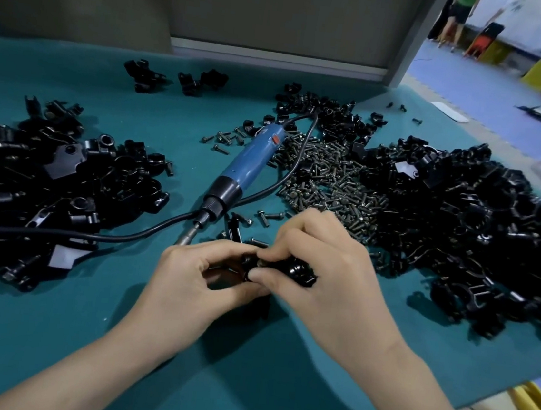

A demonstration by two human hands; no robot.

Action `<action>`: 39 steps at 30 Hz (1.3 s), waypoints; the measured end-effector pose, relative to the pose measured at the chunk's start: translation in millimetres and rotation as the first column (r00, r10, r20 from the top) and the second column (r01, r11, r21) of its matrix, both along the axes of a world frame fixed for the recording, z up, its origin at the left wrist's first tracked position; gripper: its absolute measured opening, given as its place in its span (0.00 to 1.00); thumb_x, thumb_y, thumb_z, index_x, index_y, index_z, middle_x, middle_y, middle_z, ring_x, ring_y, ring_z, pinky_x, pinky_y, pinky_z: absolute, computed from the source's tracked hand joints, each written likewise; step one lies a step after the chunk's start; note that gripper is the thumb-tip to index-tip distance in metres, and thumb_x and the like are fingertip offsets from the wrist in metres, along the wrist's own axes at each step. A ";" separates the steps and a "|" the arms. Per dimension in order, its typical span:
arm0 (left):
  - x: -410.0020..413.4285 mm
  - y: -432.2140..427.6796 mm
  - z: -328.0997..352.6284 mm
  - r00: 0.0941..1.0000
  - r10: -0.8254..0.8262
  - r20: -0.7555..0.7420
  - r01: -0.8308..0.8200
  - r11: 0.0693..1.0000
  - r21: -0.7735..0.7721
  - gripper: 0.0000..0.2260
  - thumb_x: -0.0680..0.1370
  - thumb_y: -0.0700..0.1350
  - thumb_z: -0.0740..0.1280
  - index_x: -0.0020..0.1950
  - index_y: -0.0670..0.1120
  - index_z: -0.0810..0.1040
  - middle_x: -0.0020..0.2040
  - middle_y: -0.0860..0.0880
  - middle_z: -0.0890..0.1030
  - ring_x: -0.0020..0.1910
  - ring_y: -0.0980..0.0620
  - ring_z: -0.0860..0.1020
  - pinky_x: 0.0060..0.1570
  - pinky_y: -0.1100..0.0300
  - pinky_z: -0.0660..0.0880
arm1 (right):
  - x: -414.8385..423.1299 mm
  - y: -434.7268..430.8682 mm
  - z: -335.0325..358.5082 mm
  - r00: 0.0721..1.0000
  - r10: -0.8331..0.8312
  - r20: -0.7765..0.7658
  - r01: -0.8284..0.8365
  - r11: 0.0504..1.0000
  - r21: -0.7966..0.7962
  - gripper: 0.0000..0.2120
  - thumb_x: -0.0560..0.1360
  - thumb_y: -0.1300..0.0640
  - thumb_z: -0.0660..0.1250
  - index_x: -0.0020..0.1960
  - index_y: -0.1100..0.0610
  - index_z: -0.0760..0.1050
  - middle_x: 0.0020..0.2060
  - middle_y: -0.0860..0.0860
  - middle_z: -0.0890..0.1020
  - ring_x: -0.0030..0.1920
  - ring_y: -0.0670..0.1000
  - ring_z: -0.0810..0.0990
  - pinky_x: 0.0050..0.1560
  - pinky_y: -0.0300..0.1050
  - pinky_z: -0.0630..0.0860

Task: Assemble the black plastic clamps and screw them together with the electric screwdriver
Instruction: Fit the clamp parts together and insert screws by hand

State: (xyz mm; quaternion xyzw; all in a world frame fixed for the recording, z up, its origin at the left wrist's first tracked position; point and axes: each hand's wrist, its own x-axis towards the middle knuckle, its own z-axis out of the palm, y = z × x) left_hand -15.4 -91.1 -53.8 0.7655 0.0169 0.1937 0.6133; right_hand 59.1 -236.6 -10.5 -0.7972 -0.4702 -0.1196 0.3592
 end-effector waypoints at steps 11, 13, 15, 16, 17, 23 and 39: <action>-0.2 -4.0 1.2 1.000 0.013 0.027 -0.014 0.999 0.042 0.20 0.63 0.51 0.77 0.54 0.61 0.81 0.47 0.58 0.85 0.47 0.57 0.83 0.49 0.65 0.78 | -0.7 -5.8 2.9 0.978 0.039 -0.206 -0.036 0.999 0.020 0.09 0.70 0.54 0.72 0.38 0.58 0.75 0.39 0.49 0.79 0.42 0.49 0.77 0.41 0.40 0.72; 0.1 -5.6 0.0 1.000 0.010 0.022 -0.010 1.000 -0.025 0.23 0.64 0.46 0.80 0.56 0.60 0.80 0.47 0.55 0.85 0.47 0.55 0.83 0.50 0.64 0.78 | -0.8 -6.5 3.5 0.964 0.015 -0.265 -0.006 0.999 0.035 0.09 0.70 0.53 0.72 0.38 0.57 0.75 0.38 0.48 0.79 0.41 0.49 0.78 0.41 0.45 0.74; 1.8 -5.5 0.1 0.998 0.042 0.036 -0.040 0.997 -0.062 0.23 0.62 0.46 0.80 0.53 0.60 0.80 0.45 0.54 0.84 0.45 0.55 0.83 0.48 0.66 0.78 | 0.5 -9.0 4.3 0.926 0.006 -0.377 0.015 0.999 0.052 0.07 0.70 0.53 0.72 0.39 0.55 0.77 0.37 0.48 0.80 0.41 0.48 0.79 0.41 0.48 0.76; 2.2 -5.0 0.6 0.997 0.065 0.051 -0.061 0.995 -0.076 0.22 0.62 0.46 0.81 0.52 0.59 0.80 0.45 0.53 0.84 0.42 0.55 0.82 0.47 0.65 0.77 | 1.5 -10.2 4.2 0.891 0.015 -0.454 0.022 0.997 0.076 0.06 0.70 0.55 0.73 0.40 0.55 0.78 0.37 0.48 0.81 0.40 0.48 0.80 0.40 0.47 0.78; 2.0 -3.9 1.3 0.994 0.086 0.067 -0.080 0.994 -0.079 0.21 0.62 0.47 0.82 0.51 0.58 0.80 0.44 0.53 0.83 0.40 0.54 0.81 0.46 0.65 0.77 | 2.0 -11.0 3.4 0.839 0.042 -0.542 0.031 0.992 0.125 0.05 0.71 0.59 0.74 0.39 0.55 0.78 0.37 0.49 0.81 0.40 0.47 0.80 0.38 0.46 0.79; -2.2 -0.5 6.7 0.982 0.155 0.110 -0.163 0.984 0.067 0.16 0.64 0.57 0.75 0.50 0.60 0.79 0.47 0.57 0.82 0.50 0.56 0.80 0.52 0.69 0.73 | -6.4 -8.9 -10.7 0.548 0.254 -0.797 0.172 0.898 0.405 0.03 0.63 0.55 0.72 0.34 0.54 0.80 0.40 0.49 0.84 0.33 0.44 0.79 0.35 0.38 0.77; -1.5 -6.0 9.4 0.998 -0.064 0.028 0.069 0.971 -0.230 0.17 0.64 0.47 0.75 0.53 0.56 0.83 0.48 0.55 0.85 0.49 0.58 0.83 0.49 0.70 0.75 | -6.6 -12.8 -14.6 0.688 0.223 -0.691 0.135 0.896 0.423 0.04 0.66 0.55 0.73 0.37 0.55 0.79 0.44 0.49 0.84 0.38 0.46 0.81 0.36 0.40 0.78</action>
